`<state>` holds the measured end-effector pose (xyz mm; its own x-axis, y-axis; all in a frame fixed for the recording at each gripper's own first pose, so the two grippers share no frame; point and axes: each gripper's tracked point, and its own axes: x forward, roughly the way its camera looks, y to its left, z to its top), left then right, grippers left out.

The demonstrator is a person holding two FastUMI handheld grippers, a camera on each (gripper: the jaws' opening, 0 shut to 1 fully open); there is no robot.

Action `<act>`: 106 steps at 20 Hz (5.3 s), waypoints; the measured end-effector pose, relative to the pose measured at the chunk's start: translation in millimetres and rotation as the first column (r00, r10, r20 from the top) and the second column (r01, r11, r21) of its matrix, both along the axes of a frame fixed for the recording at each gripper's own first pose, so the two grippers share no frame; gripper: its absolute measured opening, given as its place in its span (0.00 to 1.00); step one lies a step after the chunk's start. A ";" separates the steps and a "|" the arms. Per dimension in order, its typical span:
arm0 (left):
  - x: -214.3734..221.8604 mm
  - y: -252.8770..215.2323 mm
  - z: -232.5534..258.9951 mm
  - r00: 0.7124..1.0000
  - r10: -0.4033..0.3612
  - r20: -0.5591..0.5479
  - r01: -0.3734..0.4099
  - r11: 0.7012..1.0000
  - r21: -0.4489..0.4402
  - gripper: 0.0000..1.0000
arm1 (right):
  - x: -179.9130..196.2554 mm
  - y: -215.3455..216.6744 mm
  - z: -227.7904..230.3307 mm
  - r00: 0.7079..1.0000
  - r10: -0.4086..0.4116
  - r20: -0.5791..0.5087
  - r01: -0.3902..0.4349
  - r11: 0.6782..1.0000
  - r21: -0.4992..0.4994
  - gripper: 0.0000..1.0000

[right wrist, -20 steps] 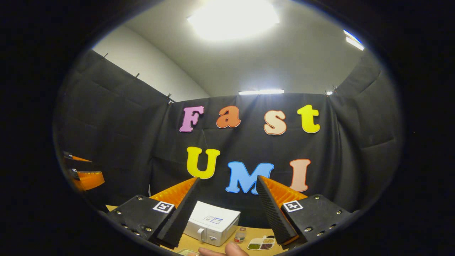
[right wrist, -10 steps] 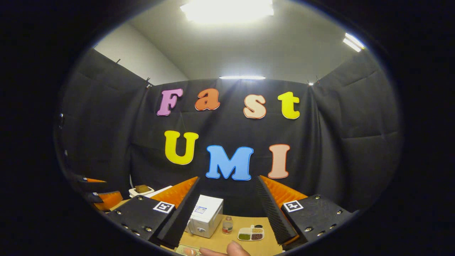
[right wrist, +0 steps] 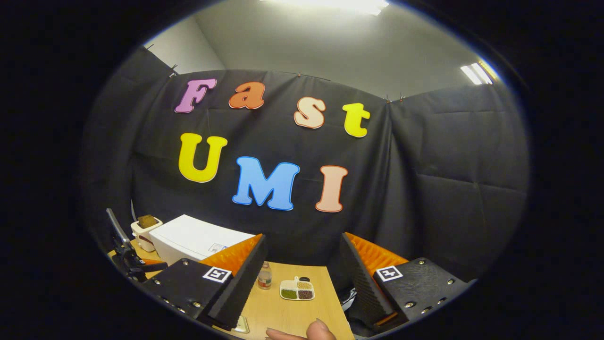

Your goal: Open the microwave oven with the left hand, put the food in, and close the microwave oven.

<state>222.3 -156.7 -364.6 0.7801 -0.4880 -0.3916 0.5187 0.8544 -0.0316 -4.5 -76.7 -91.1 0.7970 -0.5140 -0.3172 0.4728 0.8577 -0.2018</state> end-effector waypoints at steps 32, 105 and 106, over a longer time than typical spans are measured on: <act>56.9 -33.1 -157.4 0.992 -0.024 -0.127 0.021 0.999 -0.025 0.19 | -102.3 15.2 25.8 0.993 -0.108 -0.051 0.103 0.991 -0.088 0.95; -352.0 367.0 -120.5 0.446 0.769 -0.458 -0.718 0.613 0.330 0.77 | -69.2 239.4 -520.5 0.709 0.533 -0.462 -0.127 0.741 0.660 0.99; -352.9 364.1 -122.4 0.448 0.761 -0.469 -0.721 0.618 0.313 0.76 | -65.8 239.8 -523.8 0.705 0.530 -0.472 -0.125 0.747 0.653 1.00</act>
